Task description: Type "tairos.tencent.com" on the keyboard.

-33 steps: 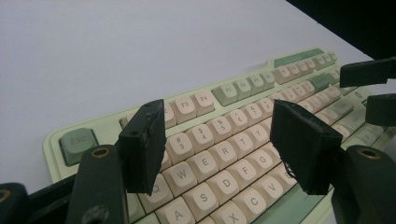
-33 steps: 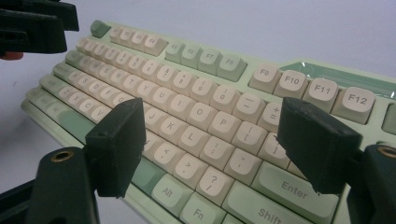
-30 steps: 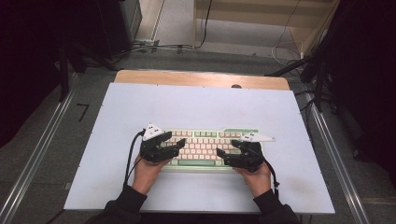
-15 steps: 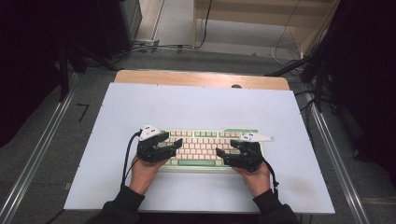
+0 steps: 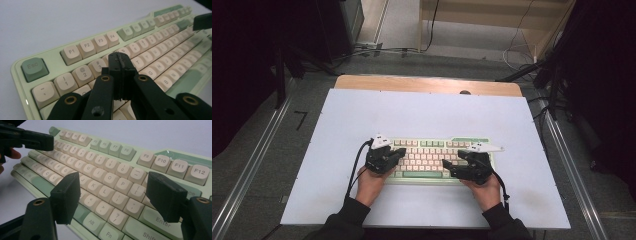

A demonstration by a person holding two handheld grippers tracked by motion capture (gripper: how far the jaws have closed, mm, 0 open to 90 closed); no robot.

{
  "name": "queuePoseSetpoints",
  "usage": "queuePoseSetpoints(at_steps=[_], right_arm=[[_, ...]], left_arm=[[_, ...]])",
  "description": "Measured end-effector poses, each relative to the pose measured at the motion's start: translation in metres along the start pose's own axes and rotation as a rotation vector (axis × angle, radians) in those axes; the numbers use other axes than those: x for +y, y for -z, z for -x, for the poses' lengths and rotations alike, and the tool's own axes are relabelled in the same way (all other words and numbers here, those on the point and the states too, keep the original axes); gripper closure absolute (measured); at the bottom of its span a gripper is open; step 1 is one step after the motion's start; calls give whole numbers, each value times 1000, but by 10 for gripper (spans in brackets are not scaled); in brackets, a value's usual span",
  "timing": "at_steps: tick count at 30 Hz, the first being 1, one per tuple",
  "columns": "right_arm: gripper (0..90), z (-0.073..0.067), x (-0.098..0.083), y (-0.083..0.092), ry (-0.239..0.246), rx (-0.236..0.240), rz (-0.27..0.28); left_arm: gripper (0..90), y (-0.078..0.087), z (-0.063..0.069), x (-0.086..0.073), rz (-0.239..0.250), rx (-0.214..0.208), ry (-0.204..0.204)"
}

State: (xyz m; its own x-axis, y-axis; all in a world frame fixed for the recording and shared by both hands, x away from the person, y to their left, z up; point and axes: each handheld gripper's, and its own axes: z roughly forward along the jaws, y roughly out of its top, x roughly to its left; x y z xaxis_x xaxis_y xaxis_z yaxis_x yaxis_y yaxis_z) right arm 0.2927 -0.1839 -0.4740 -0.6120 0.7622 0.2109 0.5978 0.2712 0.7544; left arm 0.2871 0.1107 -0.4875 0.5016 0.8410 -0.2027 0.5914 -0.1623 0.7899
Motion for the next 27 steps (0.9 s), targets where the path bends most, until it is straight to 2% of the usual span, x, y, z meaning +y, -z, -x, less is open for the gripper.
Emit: queuePoseSetpoints(at_steps=[2,6,9,12,16,18,20,23,27], right_arm=[[262,0,0,0,-2,1,4],[262,1,0,0,-4,0,-1],[262,1,0,0,-5,1,3],[262,1,0,0,-6,0,-1],[262,1,0,1,-1,3,7],[262,2,0,1,-5,0,3],[263,2,-1,1,-7,2,0],[264,0,0,0,-1,3,3],[265,0,0,0,-2,5,-1]], left_arm=[[900,-3,1,0,-15,16,-15],[900,-7,2,1,-44,15,-12],[900,-9,4,2,-71,21,-29],[888,-6,5,2,-53,16,-27],[585,8,7,4,46,0,-36],[438,16,6,4,89,14,-37],[374,20,2,2,117,13,1],[325,20,-6,1,114,33,46],[322,22,-9,0,117,46,59]])
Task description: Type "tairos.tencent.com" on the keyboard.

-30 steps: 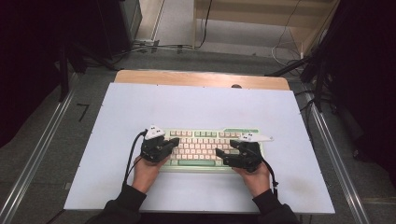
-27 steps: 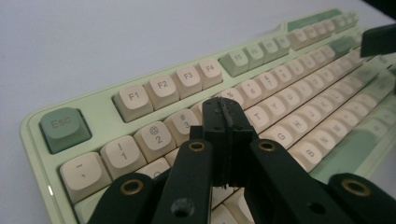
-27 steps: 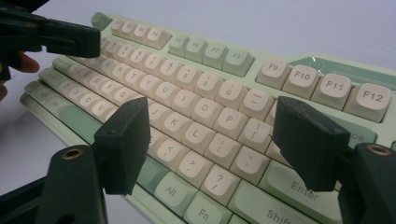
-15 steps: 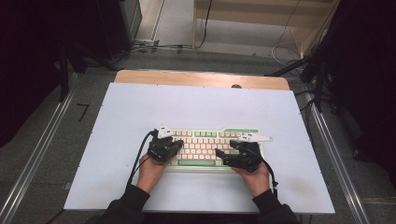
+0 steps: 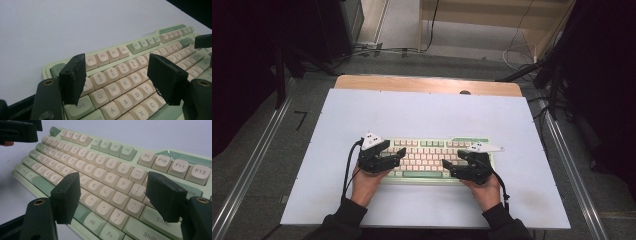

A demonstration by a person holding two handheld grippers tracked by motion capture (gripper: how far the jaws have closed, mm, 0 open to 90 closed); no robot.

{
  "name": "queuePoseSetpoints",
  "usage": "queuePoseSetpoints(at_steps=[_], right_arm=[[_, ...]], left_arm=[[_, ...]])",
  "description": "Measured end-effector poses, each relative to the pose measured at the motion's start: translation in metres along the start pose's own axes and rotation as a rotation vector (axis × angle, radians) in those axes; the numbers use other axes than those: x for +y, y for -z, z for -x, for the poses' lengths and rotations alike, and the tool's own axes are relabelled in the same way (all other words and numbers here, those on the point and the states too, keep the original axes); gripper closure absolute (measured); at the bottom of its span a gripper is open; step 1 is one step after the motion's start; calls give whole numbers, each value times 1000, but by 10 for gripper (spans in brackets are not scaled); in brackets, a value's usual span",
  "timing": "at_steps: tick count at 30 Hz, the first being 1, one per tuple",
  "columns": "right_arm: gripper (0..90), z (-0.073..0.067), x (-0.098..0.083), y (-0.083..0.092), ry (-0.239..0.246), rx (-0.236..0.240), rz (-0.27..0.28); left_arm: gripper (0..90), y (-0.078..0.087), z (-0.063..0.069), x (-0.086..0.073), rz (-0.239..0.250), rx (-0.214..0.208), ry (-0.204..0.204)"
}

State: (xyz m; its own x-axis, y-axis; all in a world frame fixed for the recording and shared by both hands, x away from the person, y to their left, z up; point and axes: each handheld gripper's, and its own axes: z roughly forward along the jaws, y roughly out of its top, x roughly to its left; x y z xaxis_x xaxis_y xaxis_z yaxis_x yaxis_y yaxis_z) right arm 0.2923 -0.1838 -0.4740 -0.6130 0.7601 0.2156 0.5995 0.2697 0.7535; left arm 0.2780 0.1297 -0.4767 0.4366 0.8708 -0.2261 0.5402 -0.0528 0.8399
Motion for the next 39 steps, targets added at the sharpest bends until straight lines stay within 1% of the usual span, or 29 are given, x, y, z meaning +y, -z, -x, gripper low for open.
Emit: queuePoseSetpoints(at_steps=[3,7,11,14,19,22,27,29,32,33,36,39], right_arm=[[269,0,0,0,4,0,1],[270,0,0,-1,2,2,-1],[290,0,1,-1,13,7,3],[305,-2,0,-2,8,5,0],[331,-4,1,-4,22,9,-1],[348,-5,2,-5,17,15,-6],[381,-9,3,-8,35,27,-8],[399,-11,3,-9,38,33,-7],[437,-15,4,-12,59,36,-11],[458,-17,4,-13,71,38,-11],[516,-22,4,-16,83,58,-13],[607,-27,4,-19,113,70,-22]], left_arm=[[323,1,1,0,14,7,0],[331,2,1,0,20,8,2],[332,2,3,-1,16,6,-6],[338,2,3,-1,20,5,-2],[339,2,3,-1,17,5,-4],[339,2,3,-2,17,5,-5],[339,1,3,-2,10,6,-9],[338,1,4,-2,10,5,-6],[339,1,4,-3,5,8,-9],[339,1,3,-3,8,7,-8],[341,1,3,-2,10,6,-6],[341,1,3,-3,5,8,-12]])
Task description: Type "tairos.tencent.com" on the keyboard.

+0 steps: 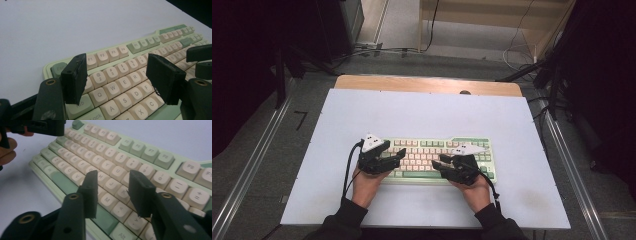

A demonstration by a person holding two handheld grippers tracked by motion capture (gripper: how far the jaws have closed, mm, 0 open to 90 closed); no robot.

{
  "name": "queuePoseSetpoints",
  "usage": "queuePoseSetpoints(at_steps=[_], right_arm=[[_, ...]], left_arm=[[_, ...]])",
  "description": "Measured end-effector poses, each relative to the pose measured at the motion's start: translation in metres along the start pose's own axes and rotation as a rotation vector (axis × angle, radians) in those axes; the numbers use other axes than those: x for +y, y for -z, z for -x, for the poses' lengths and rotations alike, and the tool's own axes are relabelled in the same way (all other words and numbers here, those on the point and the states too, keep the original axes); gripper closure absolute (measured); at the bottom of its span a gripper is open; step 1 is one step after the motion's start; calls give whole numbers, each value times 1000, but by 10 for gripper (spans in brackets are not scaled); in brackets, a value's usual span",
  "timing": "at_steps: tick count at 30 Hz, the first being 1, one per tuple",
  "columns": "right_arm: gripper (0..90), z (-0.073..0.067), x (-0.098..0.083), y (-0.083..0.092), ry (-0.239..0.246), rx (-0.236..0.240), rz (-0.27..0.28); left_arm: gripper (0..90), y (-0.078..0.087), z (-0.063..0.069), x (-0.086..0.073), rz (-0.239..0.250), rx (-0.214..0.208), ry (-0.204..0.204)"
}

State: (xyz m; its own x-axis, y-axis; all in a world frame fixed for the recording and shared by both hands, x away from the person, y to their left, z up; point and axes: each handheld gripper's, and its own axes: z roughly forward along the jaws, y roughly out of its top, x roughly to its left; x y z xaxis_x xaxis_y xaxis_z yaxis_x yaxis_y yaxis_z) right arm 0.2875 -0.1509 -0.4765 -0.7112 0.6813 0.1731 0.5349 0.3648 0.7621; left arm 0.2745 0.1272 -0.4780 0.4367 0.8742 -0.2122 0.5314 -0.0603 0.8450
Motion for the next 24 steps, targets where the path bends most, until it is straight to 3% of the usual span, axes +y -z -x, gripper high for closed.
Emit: queuePoseSetpoints(at_steps=[5,10,24], right_arm=[[778,-4,1,-3,8,27,10],[858,-5,1,-5,20,32,4],[874,-14,-1,-20,78,45,-45]], left_arm=[[349,0,0,0,2,-3,2],[349,0,0,0,-2,-4,4],[349,-1,1,-2,-4,-4,4]])
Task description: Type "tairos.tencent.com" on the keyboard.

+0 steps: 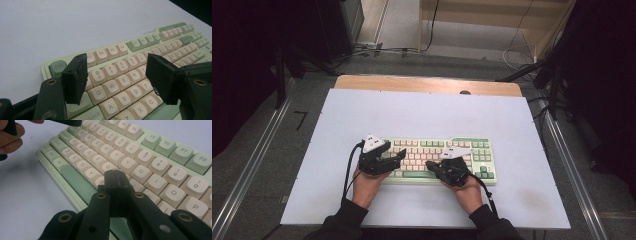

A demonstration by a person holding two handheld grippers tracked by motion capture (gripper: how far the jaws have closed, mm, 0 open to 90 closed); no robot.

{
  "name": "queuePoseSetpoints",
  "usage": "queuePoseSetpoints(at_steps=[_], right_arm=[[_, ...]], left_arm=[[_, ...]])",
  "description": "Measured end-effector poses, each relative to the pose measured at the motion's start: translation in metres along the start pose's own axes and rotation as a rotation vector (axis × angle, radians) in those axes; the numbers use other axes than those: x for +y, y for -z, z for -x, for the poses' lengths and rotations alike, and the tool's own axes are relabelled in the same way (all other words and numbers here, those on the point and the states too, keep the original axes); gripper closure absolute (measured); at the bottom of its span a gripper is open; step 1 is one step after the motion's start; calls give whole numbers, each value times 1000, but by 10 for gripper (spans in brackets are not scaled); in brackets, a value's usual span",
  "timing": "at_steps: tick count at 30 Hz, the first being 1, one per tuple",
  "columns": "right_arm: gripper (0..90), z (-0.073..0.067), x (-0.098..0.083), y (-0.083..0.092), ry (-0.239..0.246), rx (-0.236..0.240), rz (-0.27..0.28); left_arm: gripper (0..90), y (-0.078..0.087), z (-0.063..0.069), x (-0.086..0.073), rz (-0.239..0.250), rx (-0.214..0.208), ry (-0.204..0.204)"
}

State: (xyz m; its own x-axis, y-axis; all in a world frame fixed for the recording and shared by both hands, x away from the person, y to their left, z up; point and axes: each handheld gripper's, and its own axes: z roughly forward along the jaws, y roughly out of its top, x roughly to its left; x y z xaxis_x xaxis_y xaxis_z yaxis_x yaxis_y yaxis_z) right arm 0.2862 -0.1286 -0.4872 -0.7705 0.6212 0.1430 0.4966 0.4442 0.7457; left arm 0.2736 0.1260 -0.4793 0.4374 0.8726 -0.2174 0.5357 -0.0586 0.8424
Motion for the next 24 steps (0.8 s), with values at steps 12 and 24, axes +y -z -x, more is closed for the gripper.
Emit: queuePoseSetpoints(at_steps=[12,24], right_arm=[[874,-1,-2,-5,6,-5,-17],[809,1,4,11,-26,3,43]], left_arm=[[348,0,0,-1,-5,4,-8],[349,0,1,0,-1,2,-6]])
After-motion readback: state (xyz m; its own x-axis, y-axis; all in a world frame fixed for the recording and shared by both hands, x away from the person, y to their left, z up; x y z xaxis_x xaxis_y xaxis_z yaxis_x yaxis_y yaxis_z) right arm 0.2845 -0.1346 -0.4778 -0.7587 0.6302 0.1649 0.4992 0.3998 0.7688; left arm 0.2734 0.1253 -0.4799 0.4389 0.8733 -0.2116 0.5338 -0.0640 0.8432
